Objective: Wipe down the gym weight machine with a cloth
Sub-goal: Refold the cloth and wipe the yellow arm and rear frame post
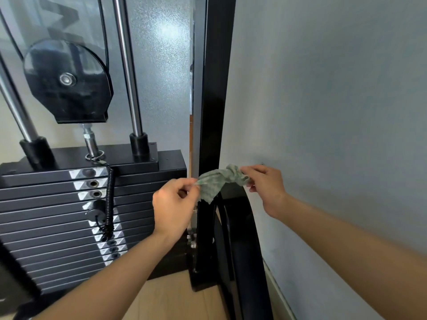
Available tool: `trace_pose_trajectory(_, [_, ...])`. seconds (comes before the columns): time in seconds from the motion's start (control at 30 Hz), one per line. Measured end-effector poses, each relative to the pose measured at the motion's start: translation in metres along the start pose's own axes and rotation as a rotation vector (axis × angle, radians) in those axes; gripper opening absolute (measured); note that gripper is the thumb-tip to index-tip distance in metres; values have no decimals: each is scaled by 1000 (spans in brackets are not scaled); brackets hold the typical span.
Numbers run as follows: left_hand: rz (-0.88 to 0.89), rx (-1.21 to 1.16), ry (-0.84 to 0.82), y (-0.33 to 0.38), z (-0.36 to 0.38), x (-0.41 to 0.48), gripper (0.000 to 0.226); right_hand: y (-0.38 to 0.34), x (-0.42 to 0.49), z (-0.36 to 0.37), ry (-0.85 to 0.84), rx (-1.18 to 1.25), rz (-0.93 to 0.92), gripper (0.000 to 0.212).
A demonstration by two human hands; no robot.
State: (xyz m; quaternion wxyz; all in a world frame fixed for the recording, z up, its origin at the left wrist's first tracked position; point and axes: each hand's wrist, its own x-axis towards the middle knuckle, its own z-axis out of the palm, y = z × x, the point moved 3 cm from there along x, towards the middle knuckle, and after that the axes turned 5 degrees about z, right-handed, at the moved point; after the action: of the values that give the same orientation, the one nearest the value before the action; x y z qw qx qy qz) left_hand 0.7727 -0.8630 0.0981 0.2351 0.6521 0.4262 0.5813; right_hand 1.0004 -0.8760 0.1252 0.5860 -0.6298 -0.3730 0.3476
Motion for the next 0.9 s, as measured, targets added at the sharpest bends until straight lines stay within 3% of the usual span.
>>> trace_pose_trajectory(0.1, [50, -45, -48, 5, -4, 5, 19, 4, 2, -5, -8, -57, 60, 12])
trace_pose_trajectory(0.2, [29, -88, -144, 6, -3, 11, 11, -5, -3, -3, -34, -84, -40, 14])
trace_pose_trajectory(0.3, [39, -59, -221, 16, -1, 15, 20, -22, -17, 9, -207, -68, -137, 15])
trace_pose_trajectory(0.4, [34, -26, -225, 25, -2, 22, 24, -25, -35, 22, -427, -206, -187, 4])
trace_pose_trajectory(0.5, [4, -30, -183, 28, -5, 29, 18, -16, -49, 30, -532, -341, -239, 23])
trace_pose_trajectory(0.63, [-35, -106, -200, 32, -5, 29, 14, -10, -56, 35, -523, -475, -262, 41])
trace_pose_trajectory(0.8, [-76, -201, -221, 34, -6, 31, 15, -2, -39, 33, -353, -560, -299, 17])
trace_pose_trajectory(0.9, [-43, -127, -162, 35, -14, 35, 18, 1, -29, 24, -261, -554, -285, 11])
